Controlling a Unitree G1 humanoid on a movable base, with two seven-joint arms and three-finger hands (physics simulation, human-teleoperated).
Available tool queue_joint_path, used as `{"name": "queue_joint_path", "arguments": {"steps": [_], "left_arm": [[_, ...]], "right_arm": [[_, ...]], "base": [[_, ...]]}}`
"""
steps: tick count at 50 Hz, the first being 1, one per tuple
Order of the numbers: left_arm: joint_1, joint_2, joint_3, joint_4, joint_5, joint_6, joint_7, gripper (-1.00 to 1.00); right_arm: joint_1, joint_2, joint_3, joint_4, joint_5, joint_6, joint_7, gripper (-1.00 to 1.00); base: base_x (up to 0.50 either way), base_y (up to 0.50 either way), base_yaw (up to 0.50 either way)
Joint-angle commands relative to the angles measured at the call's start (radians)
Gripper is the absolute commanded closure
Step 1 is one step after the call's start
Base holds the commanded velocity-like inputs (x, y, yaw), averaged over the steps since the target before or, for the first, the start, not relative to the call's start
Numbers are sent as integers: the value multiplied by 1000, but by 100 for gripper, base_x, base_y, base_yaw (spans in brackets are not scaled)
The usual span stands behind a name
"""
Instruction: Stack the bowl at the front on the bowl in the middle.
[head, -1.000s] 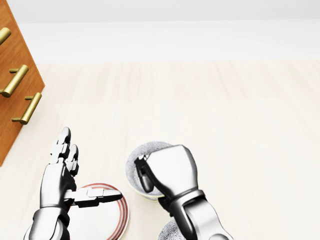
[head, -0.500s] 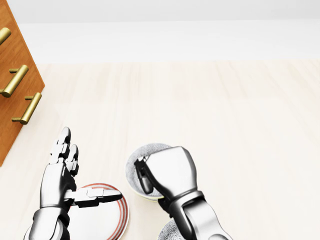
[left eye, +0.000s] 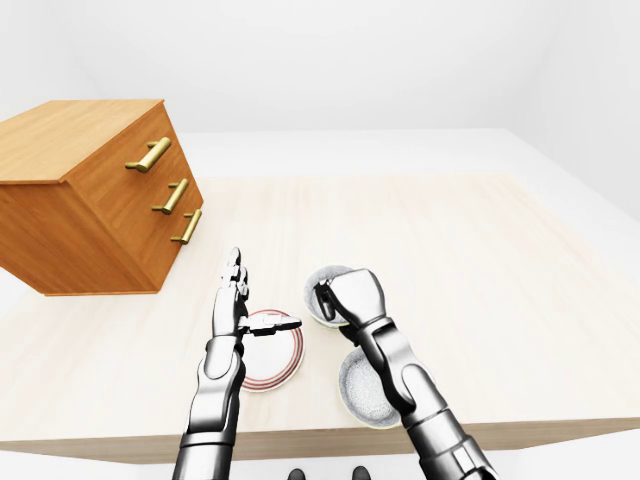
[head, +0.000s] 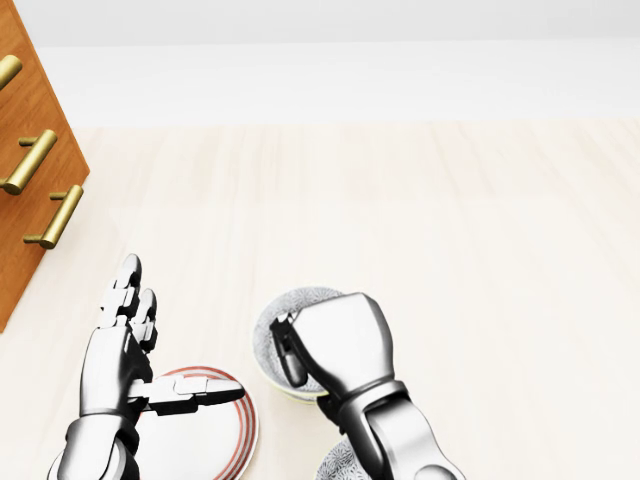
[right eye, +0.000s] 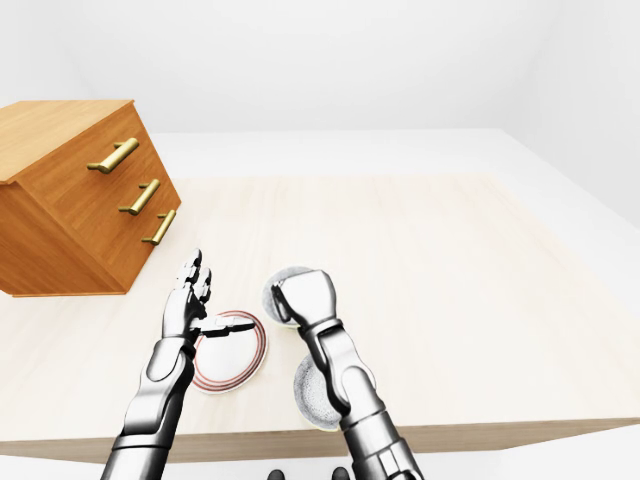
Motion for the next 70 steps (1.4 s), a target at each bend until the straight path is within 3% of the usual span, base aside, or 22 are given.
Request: {"name": "queue_joint_path", "arguments": {"steps": [1, 38, 39, 40, 54, 57, 63, 70], "left_arm": [[-1, 0, 1, 0, 0, 0, 0, -100], [-3, 1, 2, 9, -1, -7, 0, -100], [-3, 1, 2, 10, -1, -7, 0, -100], [-3, 1, 2, 10, -1, -7, 1, -100], [-12, 2, 9, 4, -11, 4, 14, -100], [-16, 4, 13, 8, -17, 3, 17, -100], [-17, 5, 13, 0, -21, 9, 20, -100], [-22, 6, 14, 13, -22, 1, 23, -100]], "right_arm": [[-5, -1, -5, 8, -38, 0, -42, 100], [-6, 1, -10, -15, -38, 0, -28, 100], [-4, 2, -11, -27, -35, 0, -19, -69], [-3, 2, -11, -32, -33, 0, -15, -100], [10, -22, -52, -217, 29, 0, 170, -100], [23, -30, -68, -302, 53, 0, 298, -100], [-15, -50, -124, -398, 99, 0, 422, -100], [-39, -65, -145, -405, 110, 0, 426, -100]], "base": [[0, 0, 0], [0, 0, 0], [0, 0, 0], [0, 0, 0], [0, 0, 0], [0, 0, 0], [0, 0, 0], [0, 0, 0]]}}
